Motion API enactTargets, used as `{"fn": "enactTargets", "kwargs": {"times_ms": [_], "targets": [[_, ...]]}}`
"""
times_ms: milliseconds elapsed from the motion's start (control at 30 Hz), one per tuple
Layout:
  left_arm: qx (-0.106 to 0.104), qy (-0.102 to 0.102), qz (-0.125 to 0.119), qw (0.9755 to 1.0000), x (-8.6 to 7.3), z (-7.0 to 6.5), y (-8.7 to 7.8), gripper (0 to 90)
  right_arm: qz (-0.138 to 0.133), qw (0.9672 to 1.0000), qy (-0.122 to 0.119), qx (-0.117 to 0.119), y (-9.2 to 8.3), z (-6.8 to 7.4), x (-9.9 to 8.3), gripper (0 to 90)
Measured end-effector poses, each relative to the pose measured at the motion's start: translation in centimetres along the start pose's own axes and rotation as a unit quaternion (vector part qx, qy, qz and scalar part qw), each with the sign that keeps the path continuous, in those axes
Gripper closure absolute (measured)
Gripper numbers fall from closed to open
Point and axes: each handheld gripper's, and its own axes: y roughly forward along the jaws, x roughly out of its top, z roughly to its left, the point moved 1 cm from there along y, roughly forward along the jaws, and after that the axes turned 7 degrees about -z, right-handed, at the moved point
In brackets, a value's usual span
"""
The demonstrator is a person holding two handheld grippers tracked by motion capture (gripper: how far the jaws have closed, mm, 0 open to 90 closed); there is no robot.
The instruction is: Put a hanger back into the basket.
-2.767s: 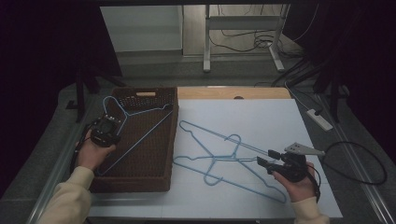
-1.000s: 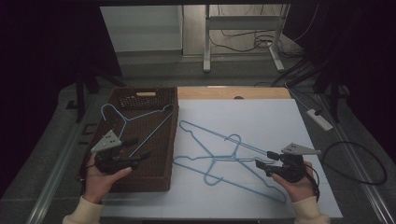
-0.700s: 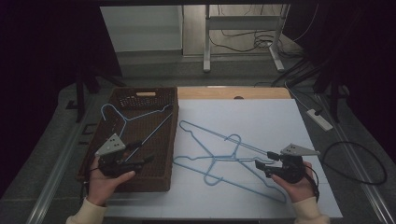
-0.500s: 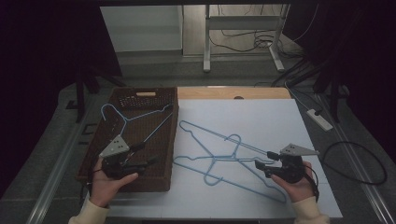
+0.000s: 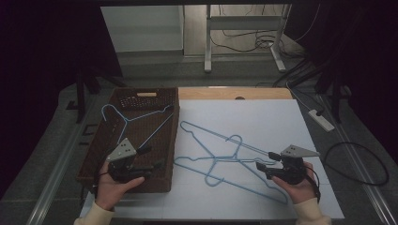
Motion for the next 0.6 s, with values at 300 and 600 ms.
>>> {"fn": "enactTargets", "kwargs": {"times_ms": [300,600], "targets": [[-0.005,-0.001,0.003,1.0000,-0.1,-0.1,0.3,31.0,0.006,0.9999,-0.012,-0.003,0.2,0.2,0.3,31.9],[-0.010,0.001,0.005,0.9999,-0.2,-0.2,0.5,31.0,0.038,0.9978,-0.054,0.005,1.1,0.7,1.1,29.4]]}}
